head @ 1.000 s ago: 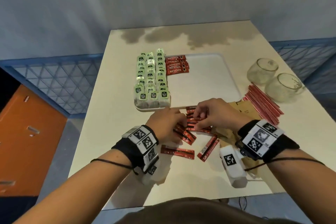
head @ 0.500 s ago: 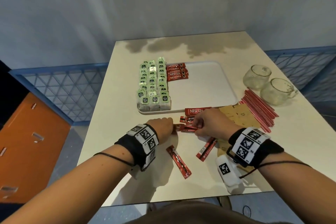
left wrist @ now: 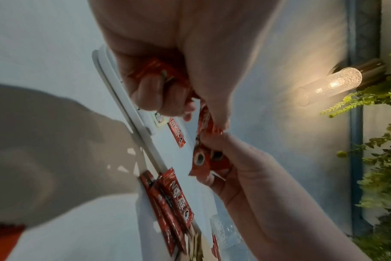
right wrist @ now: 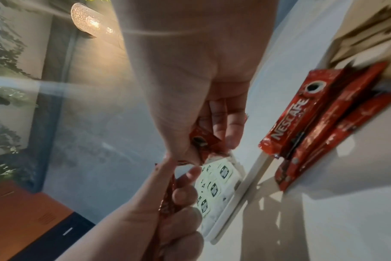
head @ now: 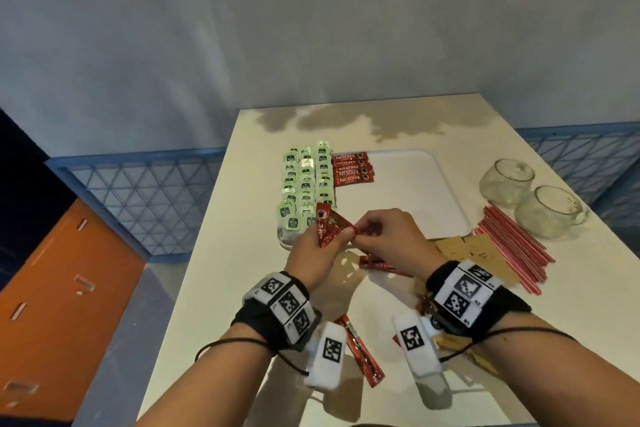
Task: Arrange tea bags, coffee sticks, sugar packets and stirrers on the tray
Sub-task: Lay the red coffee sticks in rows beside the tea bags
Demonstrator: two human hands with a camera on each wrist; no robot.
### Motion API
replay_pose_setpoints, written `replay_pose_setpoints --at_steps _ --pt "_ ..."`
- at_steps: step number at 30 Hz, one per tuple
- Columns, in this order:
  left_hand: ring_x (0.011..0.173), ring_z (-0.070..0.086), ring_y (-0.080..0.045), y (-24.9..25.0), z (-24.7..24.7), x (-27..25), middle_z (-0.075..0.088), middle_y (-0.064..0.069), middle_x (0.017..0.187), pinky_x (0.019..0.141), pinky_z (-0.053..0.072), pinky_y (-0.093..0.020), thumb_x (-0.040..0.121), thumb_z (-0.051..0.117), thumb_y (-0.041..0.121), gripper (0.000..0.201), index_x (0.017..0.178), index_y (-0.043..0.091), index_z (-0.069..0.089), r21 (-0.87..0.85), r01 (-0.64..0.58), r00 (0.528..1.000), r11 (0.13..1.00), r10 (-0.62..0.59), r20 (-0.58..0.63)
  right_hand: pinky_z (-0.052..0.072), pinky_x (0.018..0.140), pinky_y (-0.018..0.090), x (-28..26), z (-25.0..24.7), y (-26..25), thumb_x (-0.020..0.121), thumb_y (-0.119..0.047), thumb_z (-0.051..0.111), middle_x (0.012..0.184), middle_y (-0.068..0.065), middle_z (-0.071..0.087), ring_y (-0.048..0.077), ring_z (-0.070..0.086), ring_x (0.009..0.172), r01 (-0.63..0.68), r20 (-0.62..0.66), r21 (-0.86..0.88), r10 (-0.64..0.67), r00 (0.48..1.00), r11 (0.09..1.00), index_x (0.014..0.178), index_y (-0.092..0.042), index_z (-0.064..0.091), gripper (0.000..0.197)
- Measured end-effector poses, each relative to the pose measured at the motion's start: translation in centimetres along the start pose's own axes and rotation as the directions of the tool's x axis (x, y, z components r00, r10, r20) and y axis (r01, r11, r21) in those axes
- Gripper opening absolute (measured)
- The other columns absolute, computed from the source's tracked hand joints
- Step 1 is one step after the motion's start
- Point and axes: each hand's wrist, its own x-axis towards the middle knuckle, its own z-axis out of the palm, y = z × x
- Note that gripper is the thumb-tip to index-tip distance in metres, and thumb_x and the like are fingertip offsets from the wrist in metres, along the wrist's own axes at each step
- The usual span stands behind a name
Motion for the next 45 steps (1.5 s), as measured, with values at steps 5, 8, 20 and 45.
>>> replay_pose_setpoints --at_steps 5,8,20,45 --pt "0.072 0.064 -0.02 -0.3 -0.8 0.9 0.069 -0.008 0.084 0.071 0.044 -0.031 0.091 0.062 0.046 0.022 0.097 0.026 0.066 -0.076 0.015 0.996 0.997 -0.021 -0.085 0.052 0.065 0.024 0.7 0.7 -0.6 0.082 -0.026 0.078 0.076 0.001 0.073 0.01 0.066 0.067 -0.06 0.072 0.2 0.047 0.996 0.978 0.086 -0.017 0.075 0.01" --pt "0.066 0.063 -0.013 0.1 -1.8 1.4 0.074 -0.005 0.088 0.056 0.045 -0.021 0.099 0.051 0.024 0.016 0.091 0.018 0.063 -0.18 0.037 0.994 0.983 -0.055 -0.099 0.052 0.058 0.02 0.7 0.2 -1.0 0.091 -0.018 0.069 0.074 0.006 0.069 0.006 0.061 0.059 -0.126 0.13 0.386 0.081 0.988 0.914 0.096 -0.006 0.074 0.014" --pt "0.06 0.056 -0.005 2.1 -3.3 2.2 0.059 0.017 0.051 0.058 0.04 -0.022 0.089 0.07 0.03 0.016 0.076 0.023 0.066 -0.205 0.012 0.998 0.979 -0.024 -0.055 0.056 0.068 0.025 3.8 -1.4 -1.3 0.091 -0.03 0.069 0.081 0.012 0.072 0.012 0.065 0.067 -0.177 0.296 0.343 0.072 0.952 0.923 0.098 -0.009 0.075 0.022" --pt "0.053 0.06 -0.008 3.3 -5.5 7.6 0.065 -0.002 0.073 0.045 0.046 -0.021 0.099 0.053 0.025 0.017 0.104 0.014 0.065 -0.411 0.136 0.985 0.901 -0.167 -0.04 0.041 0.052 0.033 12.5 -4.1 7.9 0.098 -0.004 0.052 0.075 0.021 0.058 0.023 0.05 0.058 -0.462 0.099 0.268 0.452 0.886 0.846 0.088 -0.001 0.064 0.016"
